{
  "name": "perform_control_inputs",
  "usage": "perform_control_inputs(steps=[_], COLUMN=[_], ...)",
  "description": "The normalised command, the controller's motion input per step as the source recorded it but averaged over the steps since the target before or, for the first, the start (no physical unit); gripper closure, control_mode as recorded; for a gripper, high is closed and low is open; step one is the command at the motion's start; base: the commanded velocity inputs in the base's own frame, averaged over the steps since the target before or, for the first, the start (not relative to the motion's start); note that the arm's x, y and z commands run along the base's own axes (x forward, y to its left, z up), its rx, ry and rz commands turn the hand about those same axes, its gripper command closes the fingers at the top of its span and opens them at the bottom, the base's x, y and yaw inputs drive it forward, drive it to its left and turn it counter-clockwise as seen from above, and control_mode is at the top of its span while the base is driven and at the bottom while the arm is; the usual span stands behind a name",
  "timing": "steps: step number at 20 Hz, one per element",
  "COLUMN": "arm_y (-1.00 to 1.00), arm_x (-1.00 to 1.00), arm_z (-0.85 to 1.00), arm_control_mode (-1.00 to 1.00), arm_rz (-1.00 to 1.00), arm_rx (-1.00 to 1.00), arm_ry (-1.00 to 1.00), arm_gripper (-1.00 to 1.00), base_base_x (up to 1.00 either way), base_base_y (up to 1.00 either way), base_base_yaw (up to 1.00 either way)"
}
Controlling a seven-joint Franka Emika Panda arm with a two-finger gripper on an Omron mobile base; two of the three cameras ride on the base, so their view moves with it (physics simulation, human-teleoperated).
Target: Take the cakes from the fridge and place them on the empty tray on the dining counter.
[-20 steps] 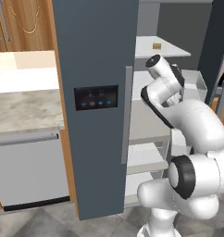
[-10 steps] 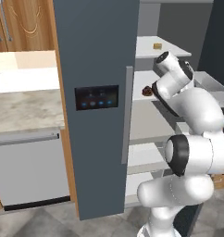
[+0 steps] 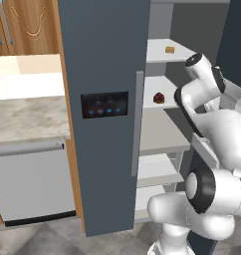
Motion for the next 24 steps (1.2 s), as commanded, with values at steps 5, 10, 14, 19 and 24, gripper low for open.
perform_control_inputs(steps=[5,10,14,19,24], arm_y=[1.0,0.97,0.89,0.78,0.27], arm_x=[-0.84,-0.76,-0.89,-0.91,-0.67], arm_z=[0.05,0.17,0.58,0.5,0.54], arm_control_mode=[-1.0,-1.0,-1.0,-1.0,-1.0], arm_rz=[0.0,-0.13,-0.4,-0.36,-0.13], arm_rx=[0.11,0.31,0.43,0.51,0.58], arm_ry=[-0.52,-0.67,-0.55,-0.52,-0.25], arm_gripper=[-1.0,-1.0,-1.0,-1.0,-1.0], base_base_x=[0.0,0.0,0.0,0.0,0.0], base_base_y=[0.0,0.0,0.0,0.0,0.0], base_base_yaw=[0.0,0.0,0.0,0.0,0.0])
